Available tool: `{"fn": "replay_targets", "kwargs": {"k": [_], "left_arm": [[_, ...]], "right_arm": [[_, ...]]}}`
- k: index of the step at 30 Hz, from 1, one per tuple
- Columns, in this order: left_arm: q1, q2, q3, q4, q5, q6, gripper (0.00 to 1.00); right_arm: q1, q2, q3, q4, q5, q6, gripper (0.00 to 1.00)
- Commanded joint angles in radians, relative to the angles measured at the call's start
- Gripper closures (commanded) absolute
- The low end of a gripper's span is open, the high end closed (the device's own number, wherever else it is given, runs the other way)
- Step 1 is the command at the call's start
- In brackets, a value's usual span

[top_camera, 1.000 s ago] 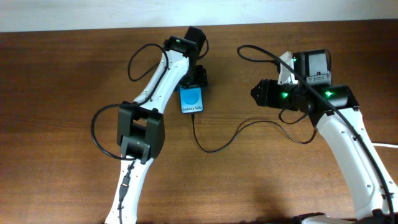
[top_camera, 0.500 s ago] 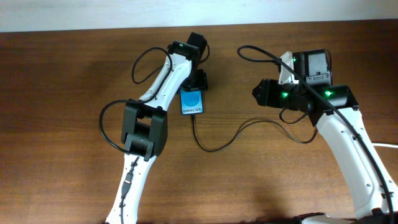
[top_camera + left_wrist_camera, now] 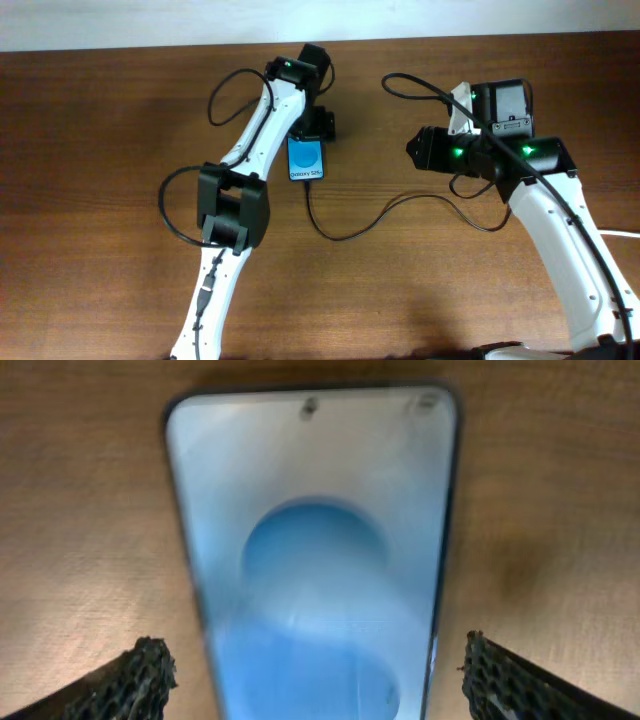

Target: Plug charger to phone and switch on socket

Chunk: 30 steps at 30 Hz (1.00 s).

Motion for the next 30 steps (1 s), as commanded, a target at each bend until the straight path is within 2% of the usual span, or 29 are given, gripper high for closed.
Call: {"fn": "replay_targets", "kwargs": {"k": [1, 4, 6, 10, 12, 13, 16, 19, 20, 22, 27, 30], "left_arm": [[0.077, -0.022, 0.287, -0.161, -0.012, 0.016, 0.04], [0.159, -0.066, 0.586, -0.331, -0.01, 0.018, 0.03], [0.211, -0.176, 0.608, -0.331, 0.023, 0.055, 0.0], [0.243, -0.248, 0.608, -0.33, 0.018, 0.061, 0.01], [0.246, -0.246, 0.603, -0.33, -0.015, 0.061, 0.01], [0.246, -0.245, 0.595, -0.33, -0.014, 0.061, 0.01], [0.243, -0.245, 0.595, -0.33, -0.011, 0.061, 0.01], [0.243, -0.245, 0.595, -0.33, -0.011, 0.061, 0.01], [0.243, -0.245, 0.595, -0.33, -0.011, 0.061, 0.01], [0.243, -0.245, 0.595, -0.33, -0.011, 0.061, 0.01], [0.243, -0.245, 0.595, -0.33, -0.011, 0.061, 0.01], [0.243, -0.245, 0.595, -0.33, -0.011, 0.061, 0.01]], "right_arm": [[-0.016, -0.016, 0.066, -0.018, 0.009, -0.025, 0.45], [-0.109, -0.043, 0.182, -0.106, 0.009, -0.032, 0.45], [-0.285, -0.045, 0.266, -0.194, 0.008, -0.071, 0.45], [-0.605, -0.037, 0.279, -0.242, 0.013, -0.08, 0.44], [-0.684, -0.016, 0.277, -0.222, 0.019, -0.081, 0.44], [-0.732, 0.05, 0.277, -0.194, 0.042, -0.1, 0.41], [-0.768, 0.156, 0.277, -0.135, -0.001, -0.078, 0.41], [-0.792, 0.355, 0.277, 0.007, -0.103, -0.07, 0.41], [-0.79, 0.415, 0.277, 0.04, -0.114, -0.074, 0.36], [-0.779, 0.499, 0.277, 0.082, -0.151, -0.115, 0.35], [-0.739, 0.626, 0.277, 0.158, -0.161, -0.175, 0.33], [-0.679, 0.661, 0.277, 0.223, -0.083, -0.175, 0.33]]}}
